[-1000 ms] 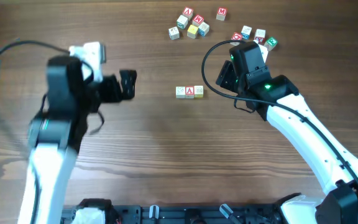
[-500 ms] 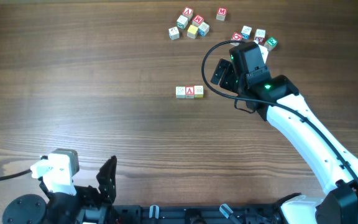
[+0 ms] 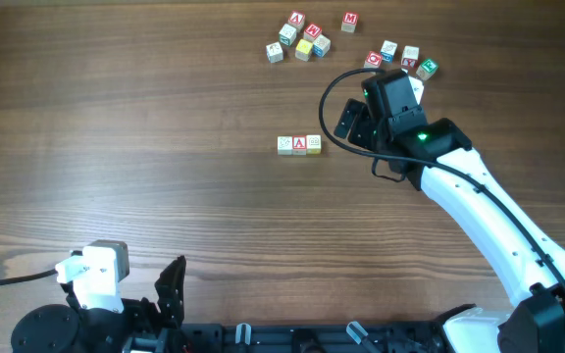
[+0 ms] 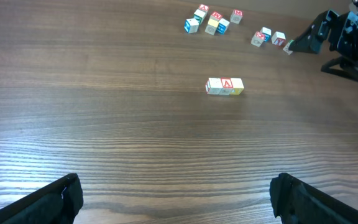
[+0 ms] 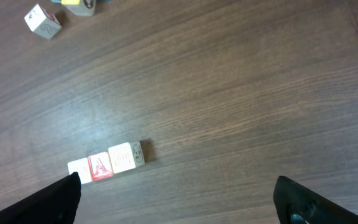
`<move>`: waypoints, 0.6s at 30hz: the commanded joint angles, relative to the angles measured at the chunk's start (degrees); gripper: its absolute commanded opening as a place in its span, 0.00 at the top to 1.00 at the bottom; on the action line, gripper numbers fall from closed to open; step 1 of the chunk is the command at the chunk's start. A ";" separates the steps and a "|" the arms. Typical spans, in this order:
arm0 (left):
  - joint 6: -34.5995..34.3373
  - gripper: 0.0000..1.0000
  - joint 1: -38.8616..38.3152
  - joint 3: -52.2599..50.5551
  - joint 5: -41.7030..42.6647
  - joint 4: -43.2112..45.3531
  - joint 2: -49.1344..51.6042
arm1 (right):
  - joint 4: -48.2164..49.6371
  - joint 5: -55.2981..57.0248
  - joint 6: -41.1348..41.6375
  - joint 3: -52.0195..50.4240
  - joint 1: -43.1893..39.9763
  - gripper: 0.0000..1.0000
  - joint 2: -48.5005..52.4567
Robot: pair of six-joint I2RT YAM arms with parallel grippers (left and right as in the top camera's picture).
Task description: Form a horizontal line
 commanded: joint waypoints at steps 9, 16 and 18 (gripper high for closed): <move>1.31 0.00 -0.28 -0.15 -0.72 0.02 -0.50 | -1.09 -0.46 3.37 0.04 -0.04 0.00 -1.44; 1.31 0.00 -0.28 -0.15 -0.72 0.02 -0.50 | 5.88 -0.50 2.93 0.07 -0.04 0.00 -2.05; 1.31 0.00 -0.28 -0.15 -0.74 0.02 -0.50 | 7.08 -0.48 2.14 0.07 -0.04 0.00 -3.30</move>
